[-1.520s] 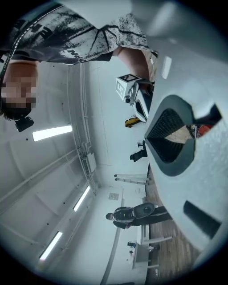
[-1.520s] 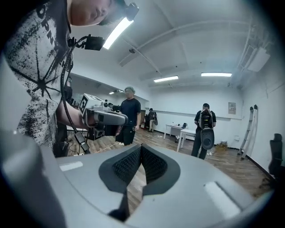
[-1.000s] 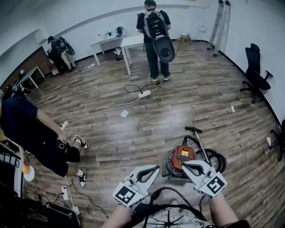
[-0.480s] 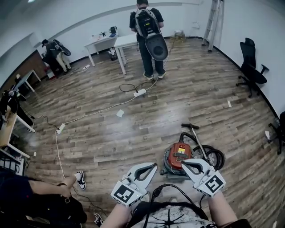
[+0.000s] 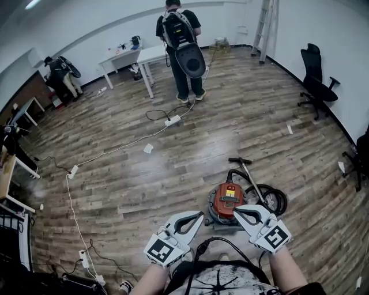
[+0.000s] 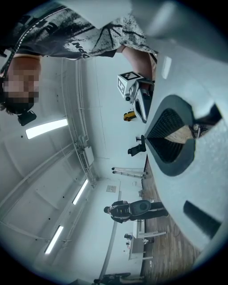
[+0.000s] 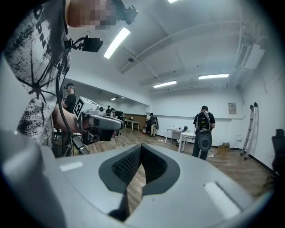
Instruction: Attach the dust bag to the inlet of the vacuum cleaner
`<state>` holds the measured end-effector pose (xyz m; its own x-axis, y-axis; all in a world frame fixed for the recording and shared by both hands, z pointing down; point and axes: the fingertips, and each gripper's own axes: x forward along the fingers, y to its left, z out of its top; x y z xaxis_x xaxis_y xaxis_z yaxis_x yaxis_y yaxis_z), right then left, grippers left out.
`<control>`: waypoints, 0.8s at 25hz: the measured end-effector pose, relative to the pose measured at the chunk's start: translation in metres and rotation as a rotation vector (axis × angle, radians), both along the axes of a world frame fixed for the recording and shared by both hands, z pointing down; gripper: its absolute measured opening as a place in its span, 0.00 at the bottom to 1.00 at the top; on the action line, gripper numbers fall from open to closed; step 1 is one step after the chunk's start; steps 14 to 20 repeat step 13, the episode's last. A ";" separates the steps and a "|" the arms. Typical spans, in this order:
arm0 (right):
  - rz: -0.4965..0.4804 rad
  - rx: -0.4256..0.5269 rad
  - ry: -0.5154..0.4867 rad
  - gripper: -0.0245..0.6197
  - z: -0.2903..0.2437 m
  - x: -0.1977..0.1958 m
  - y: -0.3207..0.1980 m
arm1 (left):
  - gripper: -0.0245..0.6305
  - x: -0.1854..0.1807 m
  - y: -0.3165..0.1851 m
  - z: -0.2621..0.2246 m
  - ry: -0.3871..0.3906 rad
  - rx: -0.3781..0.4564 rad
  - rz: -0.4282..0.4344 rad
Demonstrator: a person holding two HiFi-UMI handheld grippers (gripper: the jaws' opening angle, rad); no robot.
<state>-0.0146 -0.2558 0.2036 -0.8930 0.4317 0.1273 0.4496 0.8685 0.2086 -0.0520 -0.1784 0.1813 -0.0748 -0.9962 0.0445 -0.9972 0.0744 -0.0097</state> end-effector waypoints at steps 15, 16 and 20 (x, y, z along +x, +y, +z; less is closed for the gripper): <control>-0.010 0.037 0.021 0.05 0.001 0.004 0.005 | 0.04 0.005 -0.006 0.001 0.007 0.001 0.010; -0.010 0.037 0.021 0.05 0.001 0.004 0.005 | 0.04 0.005 -0.006 0.001 0.007 0.001 0.010; -0.010 0.037 0.021 0.05 0.001 0.004 0.005 | 0.04 0.005 -0.006 0.001 0.007 0.001 0.010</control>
